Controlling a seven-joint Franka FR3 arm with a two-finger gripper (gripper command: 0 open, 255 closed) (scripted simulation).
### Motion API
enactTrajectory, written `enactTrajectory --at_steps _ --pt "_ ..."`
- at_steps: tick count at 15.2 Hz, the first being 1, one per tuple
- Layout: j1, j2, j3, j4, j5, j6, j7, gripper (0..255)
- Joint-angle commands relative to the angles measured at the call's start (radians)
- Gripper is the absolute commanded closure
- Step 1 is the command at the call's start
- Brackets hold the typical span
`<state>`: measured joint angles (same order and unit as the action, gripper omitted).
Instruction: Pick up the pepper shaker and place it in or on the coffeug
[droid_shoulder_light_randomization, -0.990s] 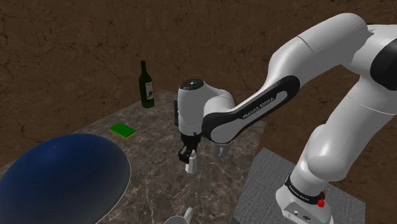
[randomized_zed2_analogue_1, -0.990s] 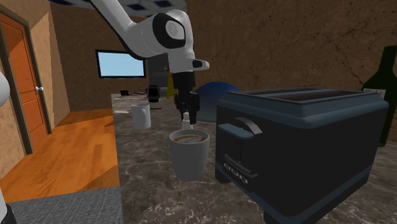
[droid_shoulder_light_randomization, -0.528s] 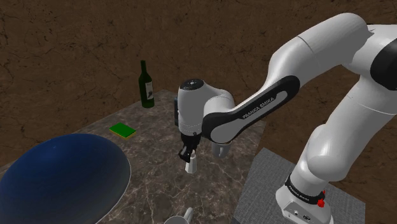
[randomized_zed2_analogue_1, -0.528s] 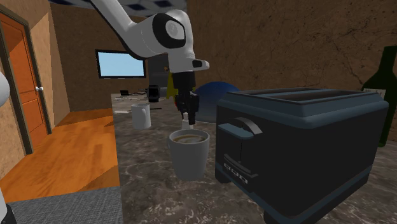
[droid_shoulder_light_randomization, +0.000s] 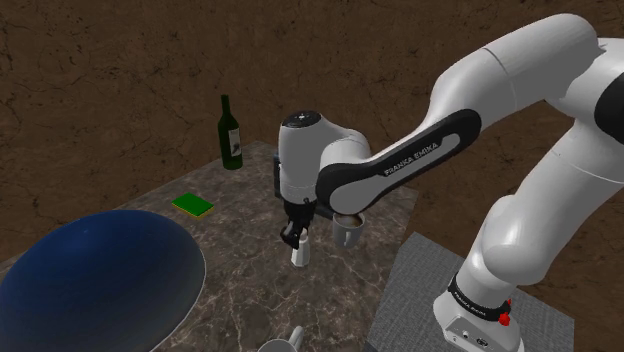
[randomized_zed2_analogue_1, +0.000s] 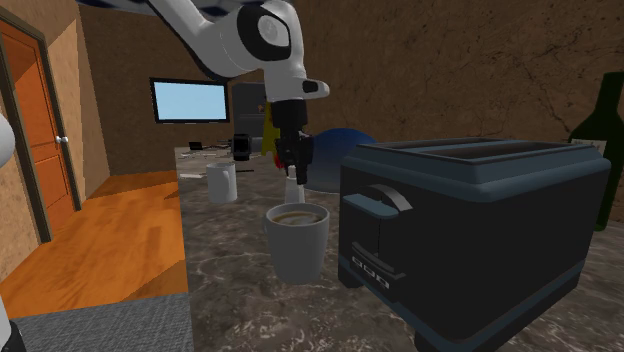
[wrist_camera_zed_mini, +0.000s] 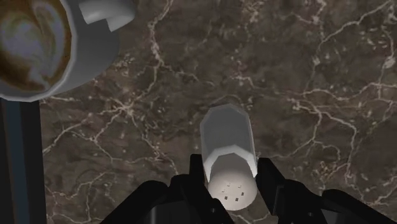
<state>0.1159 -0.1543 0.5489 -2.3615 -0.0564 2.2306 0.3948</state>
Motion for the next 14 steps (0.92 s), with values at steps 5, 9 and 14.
enactTrajectory --at_steps 5,9,14 --pt "0.006 -0.051 -0.013 0.041 0.032 -0.084 -0.032 255" --pt "0.008 -0.076 -0.021 0.074 0.045 -0.139 -0.048 255" --pt "0.01 -0.101 -0.03 0.121 0.057 -0.207 -0.064 255"
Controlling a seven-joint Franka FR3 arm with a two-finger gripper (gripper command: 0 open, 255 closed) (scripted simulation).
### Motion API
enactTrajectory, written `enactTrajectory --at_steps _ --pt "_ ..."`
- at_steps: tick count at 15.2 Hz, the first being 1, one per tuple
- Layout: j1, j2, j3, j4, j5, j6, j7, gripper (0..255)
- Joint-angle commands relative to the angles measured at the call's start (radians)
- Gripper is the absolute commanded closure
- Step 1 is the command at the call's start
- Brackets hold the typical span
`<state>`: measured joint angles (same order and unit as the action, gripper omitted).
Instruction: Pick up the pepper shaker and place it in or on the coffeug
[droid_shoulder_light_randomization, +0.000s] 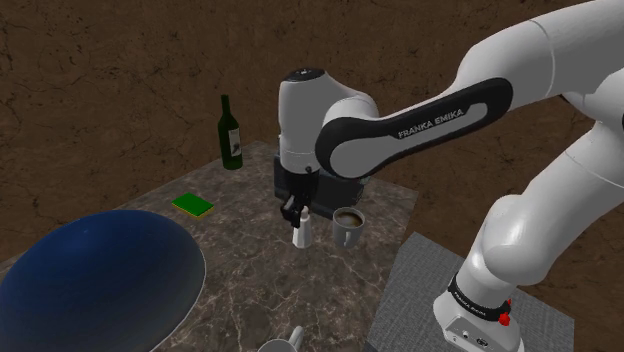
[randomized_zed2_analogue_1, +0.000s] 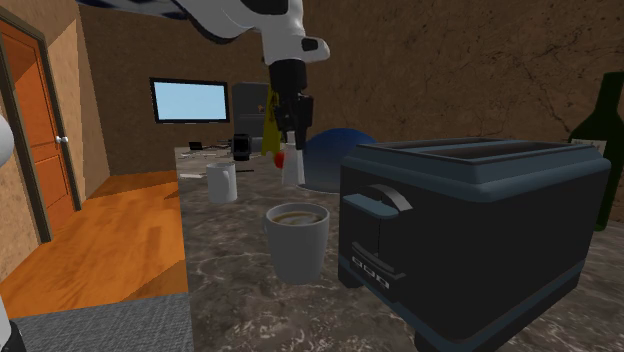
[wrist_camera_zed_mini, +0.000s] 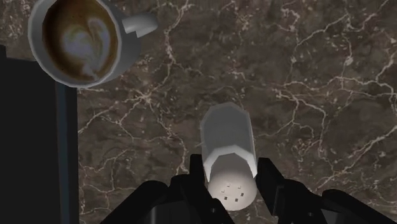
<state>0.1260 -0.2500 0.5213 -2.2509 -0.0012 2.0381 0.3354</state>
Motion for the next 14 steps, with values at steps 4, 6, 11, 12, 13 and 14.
enactTrajectory --at_steps 4,6,11,12,13,14 --pt "0.0 -0.02 -0.01 0.051 0.009 -0.069 -0.015 255" --pt "0.0 -0.027 -0.013 0.073 0.011 -0.096 -0.02 255" --pt "-0.001 -0.038 -0.02 0.13 0.014 -0.163 -0.03 255" --pt "-0.001 -0.039 -0.022 0.142 0.015 -0.177 -0.031 255" --pt "-0.001 -0.04 -0.022 0.149 0.015 -0.184 -0.032 255" --pt "-0.003 -0.073 -0.042 0.123 0.025 -0.188 -0.06 255"
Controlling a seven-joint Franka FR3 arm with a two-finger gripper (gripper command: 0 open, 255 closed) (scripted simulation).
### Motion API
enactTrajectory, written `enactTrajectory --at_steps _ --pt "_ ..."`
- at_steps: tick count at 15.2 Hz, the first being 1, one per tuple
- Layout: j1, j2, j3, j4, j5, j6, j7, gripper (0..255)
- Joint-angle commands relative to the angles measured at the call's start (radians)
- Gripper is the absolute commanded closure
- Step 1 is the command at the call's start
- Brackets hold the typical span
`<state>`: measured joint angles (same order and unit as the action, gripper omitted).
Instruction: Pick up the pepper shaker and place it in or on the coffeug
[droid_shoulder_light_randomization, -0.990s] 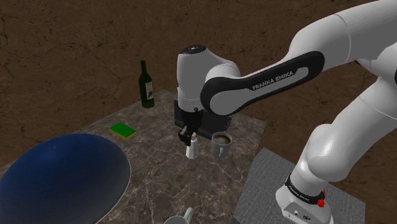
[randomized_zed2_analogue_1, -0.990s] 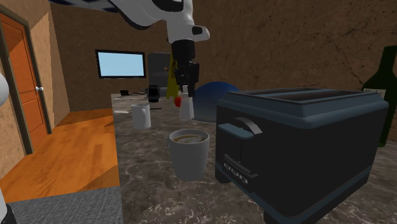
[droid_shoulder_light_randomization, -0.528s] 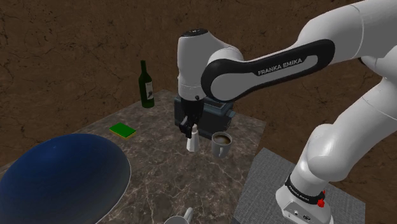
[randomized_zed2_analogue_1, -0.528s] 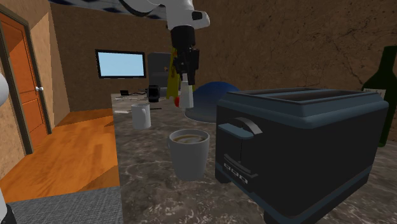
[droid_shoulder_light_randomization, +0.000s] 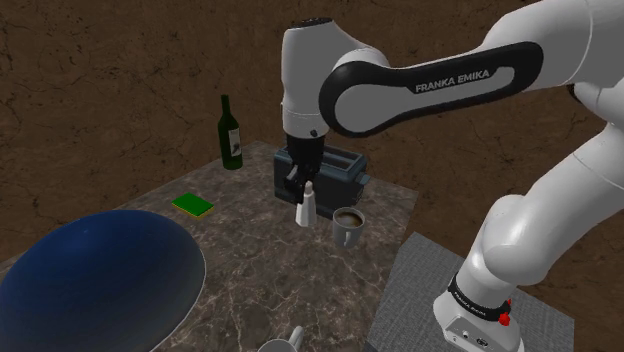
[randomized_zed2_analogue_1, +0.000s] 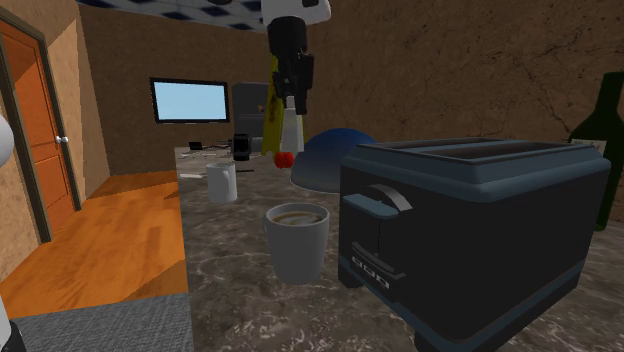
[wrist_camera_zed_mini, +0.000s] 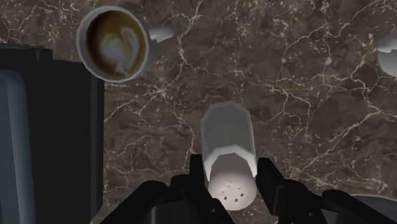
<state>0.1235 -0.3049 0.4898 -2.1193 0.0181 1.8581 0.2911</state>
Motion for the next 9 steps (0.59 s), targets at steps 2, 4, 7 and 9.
enactTrajectory --at_steps 2,4,7,9 --pt "-0.004 -0.082 -0.051 -0.056 0.021 -0.018 -0.069 255" --pt "-0.007 -0.141 -0.092 -0.1 0.029 -0.03 -0.121 255" --pt "-0.013 -0.222 -0.154 -0.156 0.03 -0.052 -0.195 255" --pt "-0.019 -0.272 -0.196 -0.189 0.023 -0.068 -0.243 255"
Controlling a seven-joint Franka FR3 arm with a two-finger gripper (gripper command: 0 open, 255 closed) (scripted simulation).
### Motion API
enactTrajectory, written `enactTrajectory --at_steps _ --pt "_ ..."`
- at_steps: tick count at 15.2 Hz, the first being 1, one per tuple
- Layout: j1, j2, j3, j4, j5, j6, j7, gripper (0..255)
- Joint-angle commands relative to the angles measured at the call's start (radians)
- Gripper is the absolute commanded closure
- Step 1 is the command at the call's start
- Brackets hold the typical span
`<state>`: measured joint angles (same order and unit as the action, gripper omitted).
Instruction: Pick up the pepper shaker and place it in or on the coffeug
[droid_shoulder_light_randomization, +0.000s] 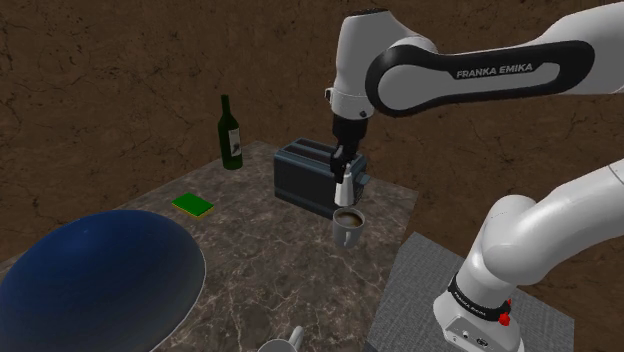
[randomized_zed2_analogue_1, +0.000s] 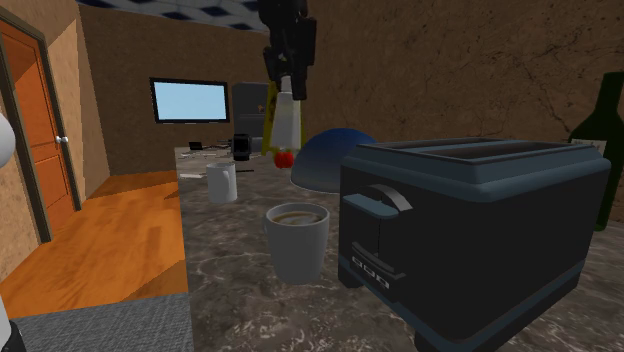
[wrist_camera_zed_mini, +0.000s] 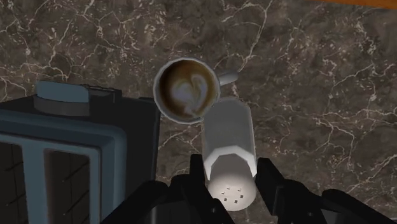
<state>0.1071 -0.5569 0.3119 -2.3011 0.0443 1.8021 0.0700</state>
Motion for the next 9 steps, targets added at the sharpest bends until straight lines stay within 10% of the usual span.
enactTrajectory --at_steps 1,9 --pt "-0.007 -0.043 -0.039 -0.021 -0.008 -0.021 -0.046 255" --pt "-0.011 -0.086 -0.071 -0.127 -0.015 0.043 -0.083 255"
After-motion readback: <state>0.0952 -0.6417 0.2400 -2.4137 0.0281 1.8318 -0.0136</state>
